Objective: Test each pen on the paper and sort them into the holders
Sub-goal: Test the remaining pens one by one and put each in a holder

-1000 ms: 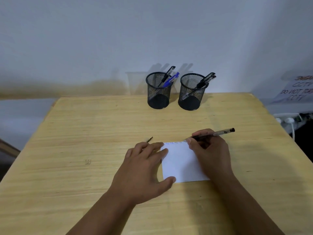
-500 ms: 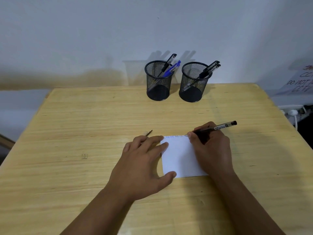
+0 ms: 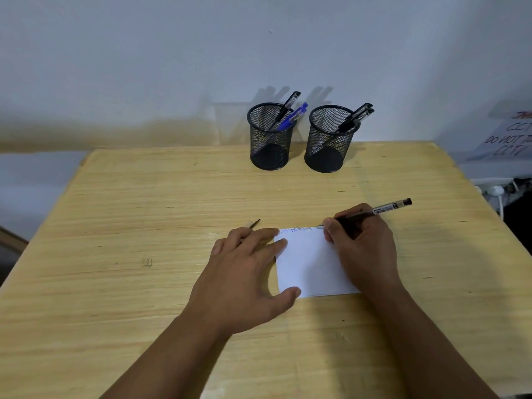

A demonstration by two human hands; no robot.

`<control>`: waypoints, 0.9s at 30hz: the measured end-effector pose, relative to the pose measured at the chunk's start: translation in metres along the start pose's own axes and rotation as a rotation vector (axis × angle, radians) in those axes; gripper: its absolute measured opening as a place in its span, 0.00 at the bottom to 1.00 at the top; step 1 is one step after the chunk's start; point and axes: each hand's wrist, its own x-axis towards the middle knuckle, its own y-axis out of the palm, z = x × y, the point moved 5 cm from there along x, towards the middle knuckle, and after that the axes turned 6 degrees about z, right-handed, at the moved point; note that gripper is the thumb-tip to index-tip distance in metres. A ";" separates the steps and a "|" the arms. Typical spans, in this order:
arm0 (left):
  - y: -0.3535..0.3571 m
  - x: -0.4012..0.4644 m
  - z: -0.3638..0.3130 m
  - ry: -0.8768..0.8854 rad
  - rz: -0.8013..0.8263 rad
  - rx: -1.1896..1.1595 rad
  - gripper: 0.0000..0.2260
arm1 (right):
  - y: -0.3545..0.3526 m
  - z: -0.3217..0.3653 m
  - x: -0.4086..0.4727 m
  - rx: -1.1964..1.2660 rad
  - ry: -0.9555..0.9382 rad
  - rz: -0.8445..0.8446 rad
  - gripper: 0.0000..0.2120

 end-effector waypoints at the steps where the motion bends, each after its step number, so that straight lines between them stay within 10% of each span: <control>1: 0.000 0.000 0.000 -0.001 -0.001 0.002 0.32 | 0.000 0.000 0.000 0.019 -0.001 0.000 0.05; 16: -0.008 -0.004 -0.001 0.031 -0.117 -0.201 0.30 | -0.022 0.019 -0.007 0.476 -0.018 -0.063 0.04; 27: -0.024 0.008 0.036 -0.389 -0.249 -0.357 0.07 | -0.019 0.012 -0.041 0.586 0.030 0.016 0.06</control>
